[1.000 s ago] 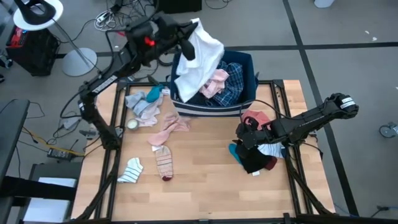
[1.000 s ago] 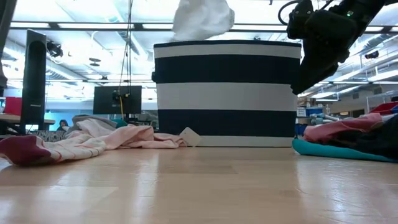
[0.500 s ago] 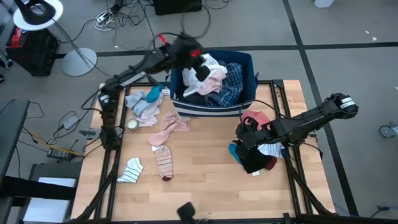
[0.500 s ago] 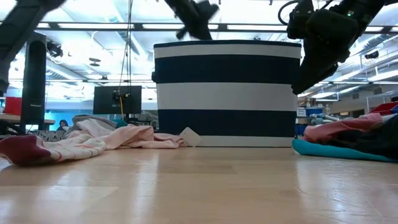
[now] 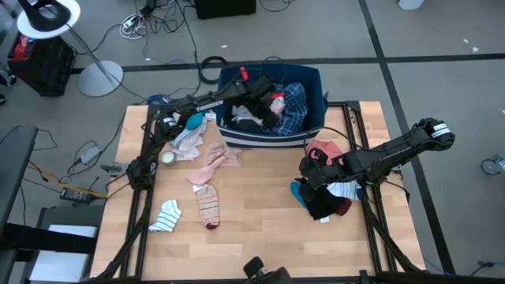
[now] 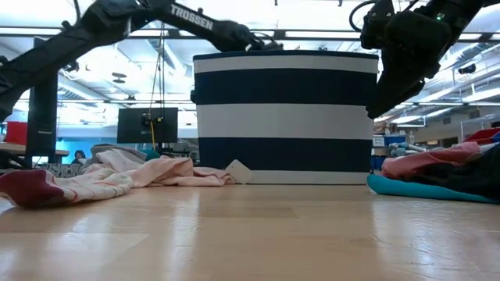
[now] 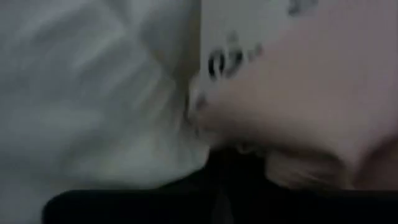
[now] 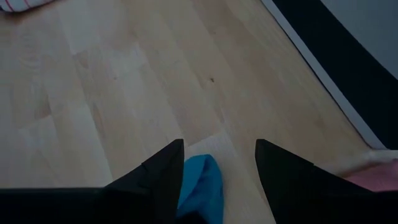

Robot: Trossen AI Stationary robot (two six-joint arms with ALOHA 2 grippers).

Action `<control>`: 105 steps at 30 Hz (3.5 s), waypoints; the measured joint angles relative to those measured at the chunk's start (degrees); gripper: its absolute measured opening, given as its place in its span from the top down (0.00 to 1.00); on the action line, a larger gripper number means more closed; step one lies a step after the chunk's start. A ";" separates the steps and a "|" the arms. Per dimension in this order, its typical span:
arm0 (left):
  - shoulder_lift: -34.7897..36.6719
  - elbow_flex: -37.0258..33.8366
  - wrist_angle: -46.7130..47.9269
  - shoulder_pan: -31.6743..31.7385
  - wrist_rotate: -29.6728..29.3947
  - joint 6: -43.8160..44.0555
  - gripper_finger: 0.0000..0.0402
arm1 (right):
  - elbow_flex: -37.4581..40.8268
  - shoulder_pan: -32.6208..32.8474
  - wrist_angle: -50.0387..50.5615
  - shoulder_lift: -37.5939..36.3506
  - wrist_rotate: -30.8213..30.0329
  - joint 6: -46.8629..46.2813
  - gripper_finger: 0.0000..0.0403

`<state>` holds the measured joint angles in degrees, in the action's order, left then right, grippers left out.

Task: Sort clothes
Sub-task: Put the white boxer into the blue bin, then put the left blue sock into the blue bin

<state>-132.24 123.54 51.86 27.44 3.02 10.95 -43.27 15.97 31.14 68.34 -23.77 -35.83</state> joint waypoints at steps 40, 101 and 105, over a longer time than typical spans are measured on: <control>46.17 -15.49 24.05 -13.75 -28.80 3.23 0.69 | 0.00 1.24 -0.22 0.00 1.50 -2.21 0.51; 62.79 -78.39 -10.70 12.00 -5.67 6.06 1.00 | 0.00 1.84 -1.95 0.00 0.87 -1.62 0.51; 72.78 -78.37 -8.36 8.58 -5.57 10.23 1.00 | 0.00 1.84 -2.17 0.00 0.87 -1.66 0.51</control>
<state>-59.46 45.17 43.50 36.02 -2.54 21.18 -43.27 17.80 28.97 68.34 -22.90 -37.50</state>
